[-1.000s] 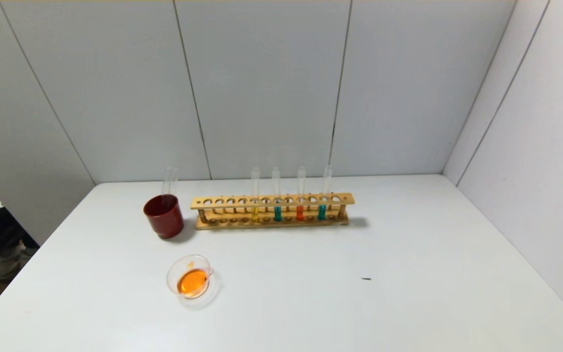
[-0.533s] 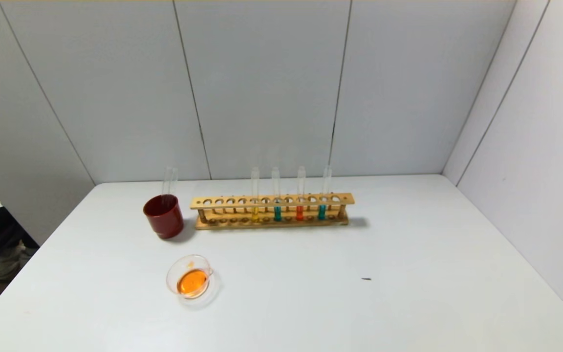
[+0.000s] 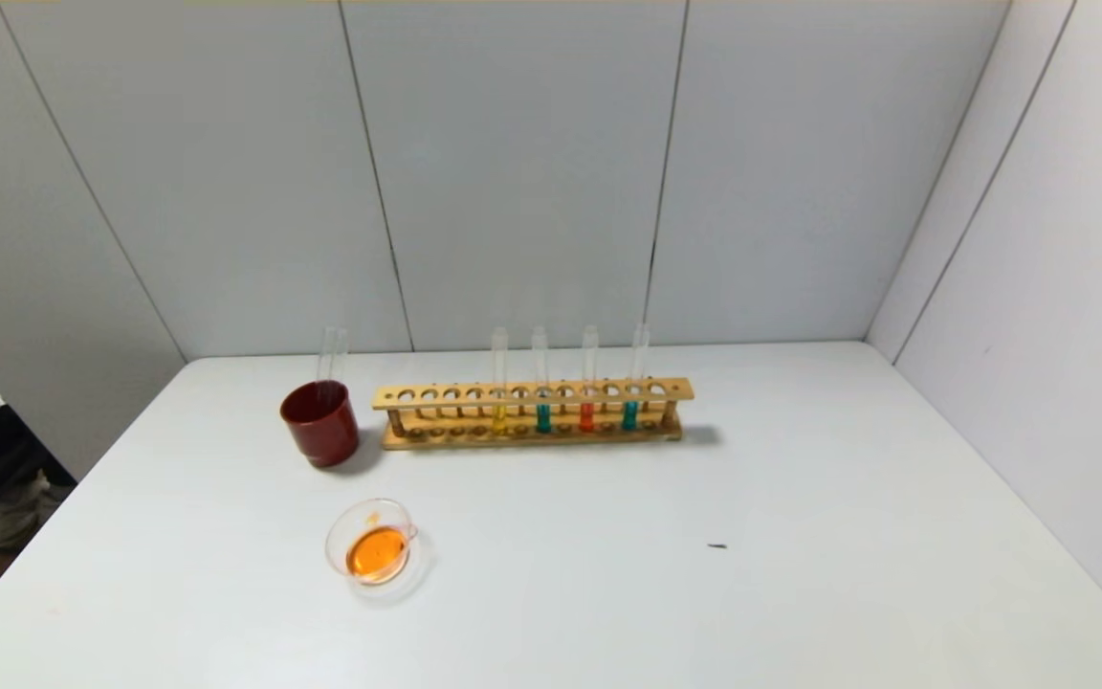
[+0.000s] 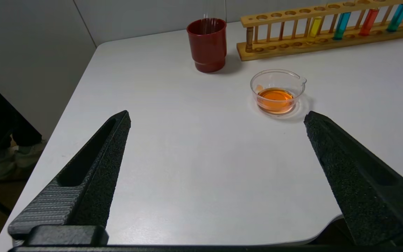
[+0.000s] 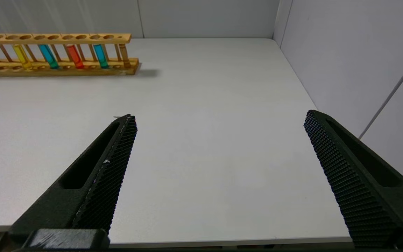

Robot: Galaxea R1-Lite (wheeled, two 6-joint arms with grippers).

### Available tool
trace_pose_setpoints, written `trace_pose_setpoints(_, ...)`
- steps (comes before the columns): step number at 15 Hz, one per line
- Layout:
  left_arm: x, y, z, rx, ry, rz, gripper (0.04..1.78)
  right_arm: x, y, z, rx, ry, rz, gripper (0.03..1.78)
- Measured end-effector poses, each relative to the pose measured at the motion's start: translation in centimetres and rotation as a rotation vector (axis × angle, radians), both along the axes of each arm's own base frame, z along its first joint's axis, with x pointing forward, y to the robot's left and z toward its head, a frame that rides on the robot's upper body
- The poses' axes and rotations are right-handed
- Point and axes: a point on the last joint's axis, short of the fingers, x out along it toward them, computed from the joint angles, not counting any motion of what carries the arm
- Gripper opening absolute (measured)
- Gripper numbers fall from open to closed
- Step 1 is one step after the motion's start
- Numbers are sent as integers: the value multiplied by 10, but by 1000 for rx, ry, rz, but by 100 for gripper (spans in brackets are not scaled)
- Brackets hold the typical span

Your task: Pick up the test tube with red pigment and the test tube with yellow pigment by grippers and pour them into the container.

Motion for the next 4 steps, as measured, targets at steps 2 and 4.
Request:
trace_pose_setpoints(2,0,0,0,2,3,-2,175,0,0,0,2,0,0,175)
trace_pose_setpoints(4,0,0,0,3,1,-3,175,0,0,0,2,1,0,175)
